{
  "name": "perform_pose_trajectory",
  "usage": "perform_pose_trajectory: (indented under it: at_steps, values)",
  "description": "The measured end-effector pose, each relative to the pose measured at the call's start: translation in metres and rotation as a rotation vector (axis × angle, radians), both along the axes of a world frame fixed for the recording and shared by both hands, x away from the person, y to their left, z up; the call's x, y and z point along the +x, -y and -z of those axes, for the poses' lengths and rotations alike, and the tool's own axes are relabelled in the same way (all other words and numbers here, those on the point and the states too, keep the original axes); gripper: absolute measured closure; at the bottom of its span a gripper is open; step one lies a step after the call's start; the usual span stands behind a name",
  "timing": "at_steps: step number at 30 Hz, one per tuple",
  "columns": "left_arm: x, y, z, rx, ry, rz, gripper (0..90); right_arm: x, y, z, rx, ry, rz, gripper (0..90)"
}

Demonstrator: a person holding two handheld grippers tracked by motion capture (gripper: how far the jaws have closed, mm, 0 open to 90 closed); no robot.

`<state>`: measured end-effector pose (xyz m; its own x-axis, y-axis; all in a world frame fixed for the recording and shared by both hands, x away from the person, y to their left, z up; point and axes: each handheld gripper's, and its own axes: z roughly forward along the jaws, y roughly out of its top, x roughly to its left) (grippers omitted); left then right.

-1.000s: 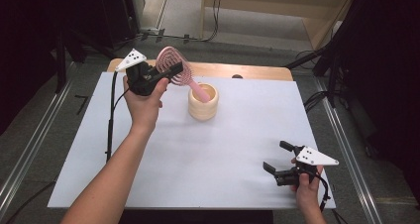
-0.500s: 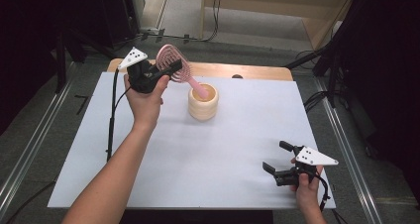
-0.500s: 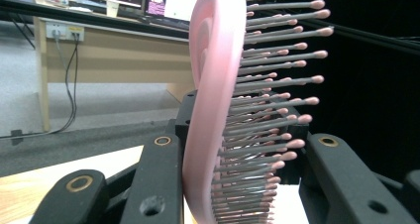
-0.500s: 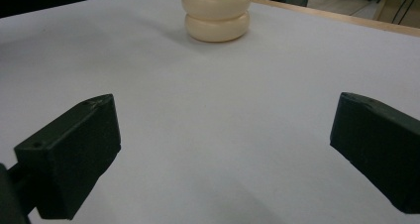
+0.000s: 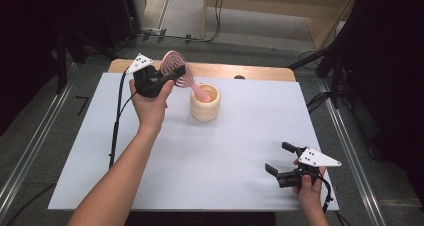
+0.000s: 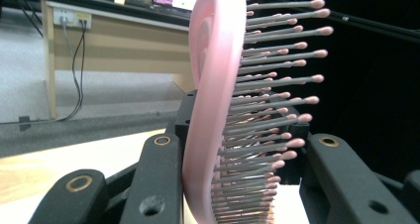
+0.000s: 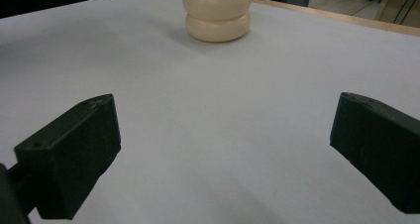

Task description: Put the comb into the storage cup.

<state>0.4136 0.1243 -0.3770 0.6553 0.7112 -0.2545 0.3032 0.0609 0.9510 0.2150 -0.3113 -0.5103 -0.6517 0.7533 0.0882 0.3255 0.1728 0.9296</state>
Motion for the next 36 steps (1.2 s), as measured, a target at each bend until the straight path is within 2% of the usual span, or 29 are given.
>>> perform_pose_trajectory:
  at_steps: [10,15,19,23,25,34,36]
  values:
    - [0.000,0.001,0.016,0.004,-0.024,-0.005,64.7,0.001,-0.001,0.001,-0.003,0.001,-0.002,0.0]
    - [0.000,0.005,0.022,0.028,-0.031,0.008,64.6,0.001,-0.001,0.001,-0.005,-0.001,-0.003,0.0]
    - [0.000,0.008,0.025,0.031,-0.034,0.011,64.4,0.001,-0.001,0.001,-0.008,-0.003,-0.002,0.0]
    - [0.001,0.010,0.030,0.036,-0.057,0.008,63.4,0.001,-0.001,0.001,-0.007,-0.006,-0.003,0.0]
    - [0.002,0.011,0.033,0.037,-0.066,0.025,62.8,0.001,-0.001,0.001,-0.008,-0.006,-0.002,0.0]
    - [0.001,0.013,0.034,0.040,-0.061,0.035,62.4,0.002,-0.002,0.002,-0.010,-0.009,-0.003,0.0]
    - [0.002,0.012,0.034,0.035,-0.063,0.036,59.2,0.002,-0.002,0.002,-0.011,-0.009,-0.003,0.0]
